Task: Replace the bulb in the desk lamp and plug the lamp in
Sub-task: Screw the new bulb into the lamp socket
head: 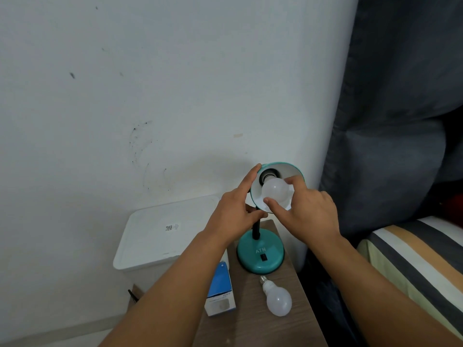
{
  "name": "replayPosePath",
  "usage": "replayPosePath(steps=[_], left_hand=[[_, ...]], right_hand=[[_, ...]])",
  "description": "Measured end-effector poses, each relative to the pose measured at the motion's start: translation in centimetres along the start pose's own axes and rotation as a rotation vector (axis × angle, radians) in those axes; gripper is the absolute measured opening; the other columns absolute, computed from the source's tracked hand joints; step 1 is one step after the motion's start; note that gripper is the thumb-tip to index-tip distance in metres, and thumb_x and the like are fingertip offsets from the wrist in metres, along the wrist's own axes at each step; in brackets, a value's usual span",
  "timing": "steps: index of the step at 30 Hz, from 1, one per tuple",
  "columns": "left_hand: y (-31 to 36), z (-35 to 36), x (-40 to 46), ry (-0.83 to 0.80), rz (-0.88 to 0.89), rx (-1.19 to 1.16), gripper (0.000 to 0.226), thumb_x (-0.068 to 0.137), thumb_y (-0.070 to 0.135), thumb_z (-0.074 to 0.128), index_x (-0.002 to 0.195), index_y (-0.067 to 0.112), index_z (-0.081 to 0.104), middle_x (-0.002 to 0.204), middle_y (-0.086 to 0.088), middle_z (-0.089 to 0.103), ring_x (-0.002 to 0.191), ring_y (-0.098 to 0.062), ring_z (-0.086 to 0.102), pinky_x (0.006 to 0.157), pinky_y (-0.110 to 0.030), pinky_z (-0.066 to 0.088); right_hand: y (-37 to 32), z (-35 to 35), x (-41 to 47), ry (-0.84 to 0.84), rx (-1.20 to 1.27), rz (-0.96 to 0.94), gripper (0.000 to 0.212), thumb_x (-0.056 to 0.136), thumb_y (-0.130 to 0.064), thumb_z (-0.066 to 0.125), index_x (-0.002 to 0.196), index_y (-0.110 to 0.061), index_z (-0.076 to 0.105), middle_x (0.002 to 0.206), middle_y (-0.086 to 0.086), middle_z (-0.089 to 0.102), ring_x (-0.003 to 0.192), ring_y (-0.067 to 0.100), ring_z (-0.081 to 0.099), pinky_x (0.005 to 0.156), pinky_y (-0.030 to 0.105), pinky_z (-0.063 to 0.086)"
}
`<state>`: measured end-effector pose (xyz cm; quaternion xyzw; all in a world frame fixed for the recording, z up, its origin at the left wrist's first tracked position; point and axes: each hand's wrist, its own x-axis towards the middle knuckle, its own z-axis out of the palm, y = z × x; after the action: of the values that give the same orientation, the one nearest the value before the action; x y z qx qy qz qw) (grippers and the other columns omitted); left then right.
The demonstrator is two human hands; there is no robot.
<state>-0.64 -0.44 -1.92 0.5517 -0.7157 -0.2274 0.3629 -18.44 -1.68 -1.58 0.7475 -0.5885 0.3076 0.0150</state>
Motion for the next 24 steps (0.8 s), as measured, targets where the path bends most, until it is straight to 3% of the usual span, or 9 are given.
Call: replayPosePath(steps=[3, 8, 17, 21, 24], left_hand=[[0.0, 0.0, 0.0, 0.001, -0.010, 0.010, 0.108, 0.084, 0.013, 0.082, 0.152, 0.061, 0.014, 0.136, 0.011, 0.061, 0.073, -0.005, 0.074, 0.087, -0.020, 0.055], [0.1, 0.0, -0.2, 0.008, -0.006, 0.027, 0.106, 0.085, 0.016, 0.081, 0.151, 0.062, 0.013, 0.137, 0.011, 0.060, 0.071, -0.005, 0.073, 0.087, -0.023, 0.056], [0.3, 0.1, -0.3, 0.024, -0.012, 0.090, 0.106, 0.085, 0.023, 0.082, 0.151, 0.062, 0.009, 0.129, 0.010, 0.064, 0.072, -0.007, 0.072, 0.089, -0.035, 0.058], [0.5, -0.4, -0.7, 0.008, -0.029, 0.215, 0.111, 0.085, 0.031, 0.082, 0.154, 0.059, -0.002, 0.141, 0.005, 0.058, 0.090, -0.012, 0.070, 0.092, -0.037, 0.056], [1.0, -1.1, -1.5, -0.008, -0.043, 0.292, 0.114, 0.086, 0.035, 0.079, 0.151, 0.059, -0.012, 0.144, 0.001, 0.054, 0.110, -0.018, 0.064, 0.097, -0.039, 0.053]], right_hand=[[-0.1, -0.3, 0.4, -0.041, -0.023, 0.067, 0.068, 0.082, -0.078, 0.043, 0.124, -0.025, 0.044, 0.095, 0.003, 0.071, 0.087, 0.028, 0.068, 0.079, 0.039, 0.052], [0.2, -0.1, 0.2, -0.043, -0.029, -0.008, 0.071, 0.081, -0.071, 0.051, 0.134, -0.030, 0.029, 0.087, 0.000, 0.071, 0.082, 0.027, 0.068, 0.077, 0.040, 0.054], [-0.1, -0.3, -0.2, -0.090, -0.058, 0.008, 0.068, 0.087, -0.071, 0.045, 0.136, -0.026, 0.036, 0.100, 0.005, 0.071, 0.089, 0.028, 0.068, 0.076, 0.037, 0.051], [0.0, -0.4, -0.8, -0.120, -0.011, 0.062, 0.076, 0.085, -0.071, 0.048, 0.142, -0.030, 0.020, 0.101, 0.007, 0.070, 0.089, 0.030, 0.068, 0.073, 0.038, 0.053], [0.0, -1.2, -1.5, -0.098, 0.051, 0.085, 0.081, 0.085, -0.067, 0.051, 0.146, -0.032, 0.009, 0.095, 0.000, 0.069, 0.082, 0.022, 0.067, 0.068, 0.035, 0.053]])
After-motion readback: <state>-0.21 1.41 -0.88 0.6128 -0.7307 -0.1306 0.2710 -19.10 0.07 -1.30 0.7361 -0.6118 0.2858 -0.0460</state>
